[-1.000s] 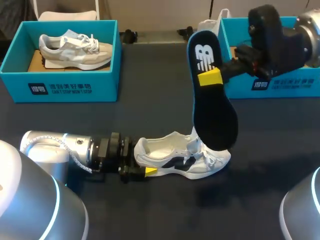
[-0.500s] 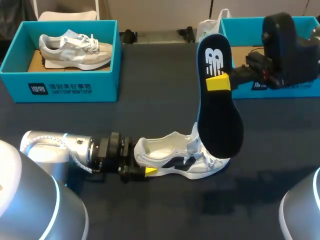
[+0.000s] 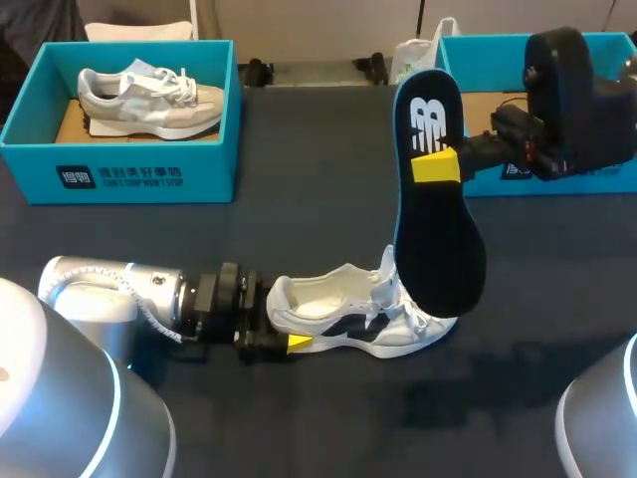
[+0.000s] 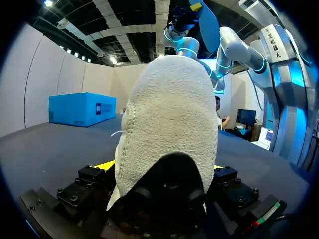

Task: Take the shoe out of the shoebox, open the shoe tongue, remove and reinsert the insole, then place the shoe into the shoebox

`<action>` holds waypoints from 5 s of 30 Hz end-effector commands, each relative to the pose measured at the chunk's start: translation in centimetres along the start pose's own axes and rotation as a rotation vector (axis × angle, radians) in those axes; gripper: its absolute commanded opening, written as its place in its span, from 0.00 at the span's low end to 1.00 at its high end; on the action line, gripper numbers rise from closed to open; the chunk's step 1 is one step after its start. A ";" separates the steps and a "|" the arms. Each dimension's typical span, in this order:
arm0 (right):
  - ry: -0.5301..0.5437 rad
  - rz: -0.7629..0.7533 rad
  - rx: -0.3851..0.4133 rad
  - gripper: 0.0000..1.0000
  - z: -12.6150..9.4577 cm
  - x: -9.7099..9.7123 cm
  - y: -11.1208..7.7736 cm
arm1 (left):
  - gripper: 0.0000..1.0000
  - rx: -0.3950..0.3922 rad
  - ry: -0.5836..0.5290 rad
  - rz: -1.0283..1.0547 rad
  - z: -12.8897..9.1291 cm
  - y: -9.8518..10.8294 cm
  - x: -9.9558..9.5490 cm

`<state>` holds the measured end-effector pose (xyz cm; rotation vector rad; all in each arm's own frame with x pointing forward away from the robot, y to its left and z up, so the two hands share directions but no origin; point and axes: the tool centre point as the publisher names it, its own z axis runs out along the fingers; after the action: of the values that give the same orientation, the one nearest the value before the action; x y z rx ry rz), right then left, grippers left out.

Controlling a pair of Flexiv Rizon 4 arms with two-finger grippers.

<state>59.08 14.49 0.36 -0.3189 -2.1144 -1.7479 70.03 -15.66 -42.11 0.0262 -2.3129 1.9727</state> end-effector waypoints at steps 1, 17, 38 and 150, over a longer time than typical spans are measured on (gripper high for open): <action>0.000 0.001 0.002 0.00 0.1 -0.1 0.0 | 1.00 -0.017 -0.006 -0.002 -0.5 -0.4 0.3; 0.000 0.001 0.002 0.00 0.1 -0.1 0.0 | 1.00 -0.169 -0.010 0.015 -3.7 -1.5 1.0; 0.000 0.001 0.002 0.00 0.1 -0.1 0.0 | 1.00 -0.449 -0.029 0.023 -5.8 -3.0 1.2; 0.000 0.001 0.002 0.00 0.1 -0.1 0.0 | 0.00 -1.234 0.226 0.400 1.1 -10.3 -1.8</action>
<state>59.06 14.48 0.37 -0.3190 -2.1145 -1.7480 73.04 -19.96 -34.93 -0.5653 -3.0482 0.2407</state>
